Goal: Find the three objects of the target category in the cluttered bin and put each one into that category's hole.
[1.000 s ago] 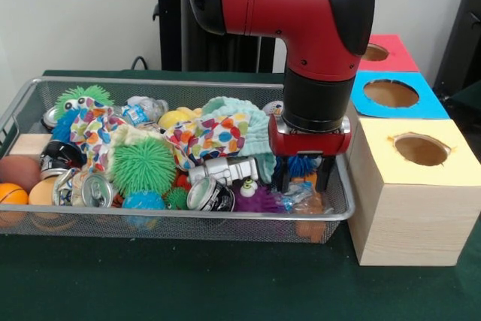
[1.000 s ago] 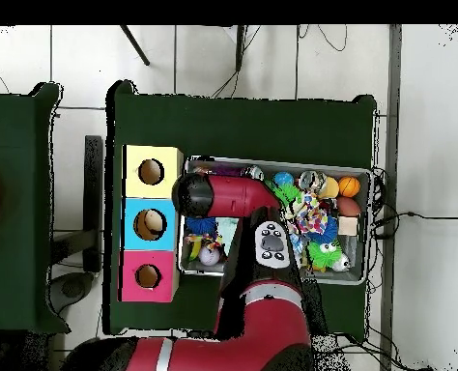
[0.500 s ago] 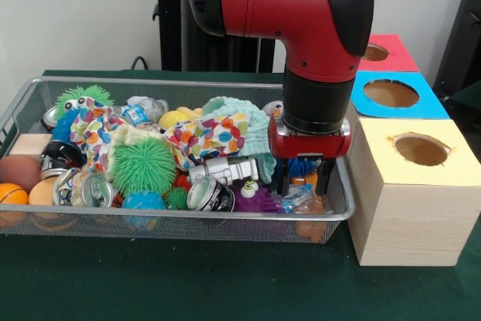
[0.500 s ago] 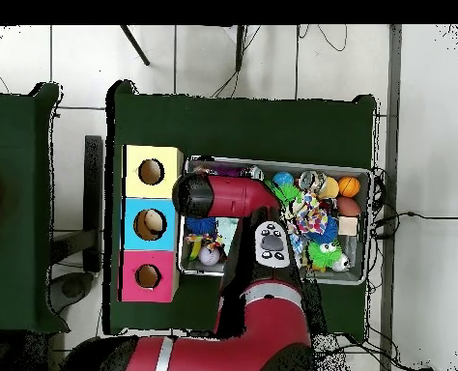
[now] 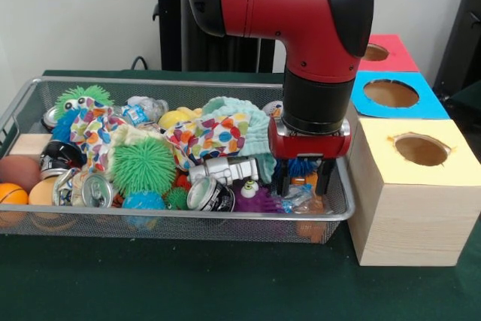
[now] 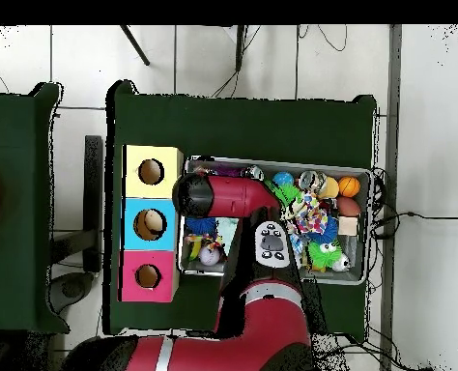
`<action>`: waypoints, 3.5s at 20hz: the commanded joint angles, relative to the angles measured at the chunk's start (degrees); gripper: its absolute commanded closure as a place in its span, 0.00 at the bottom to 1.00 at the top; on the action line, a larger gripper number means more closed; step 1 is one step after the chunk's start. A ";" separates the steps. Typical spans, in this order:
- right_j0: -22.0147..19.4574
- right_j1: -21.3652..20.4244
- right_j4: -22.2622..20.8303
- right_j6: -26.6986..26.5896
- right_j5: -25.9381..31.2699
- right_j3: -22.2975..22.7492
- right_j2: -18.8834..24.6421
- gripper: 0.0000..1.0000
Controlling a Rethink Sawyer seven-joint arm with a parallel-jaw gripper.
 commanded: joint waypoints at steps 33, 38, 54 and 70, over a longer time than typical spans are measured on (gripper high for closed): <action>-0.66 5.82 -0.40 8.78 -5.66 1.36 3.71 0.00; -0.39 5.88 -0.38 8.99 -5.64 1.17 3.46 0.00; -0.10 6.06 0.63 10.06 -4.36 0.85 2.96 1.00; -0.15 5.79 0.29 9.30 -4.61 1.32 3.18 1.00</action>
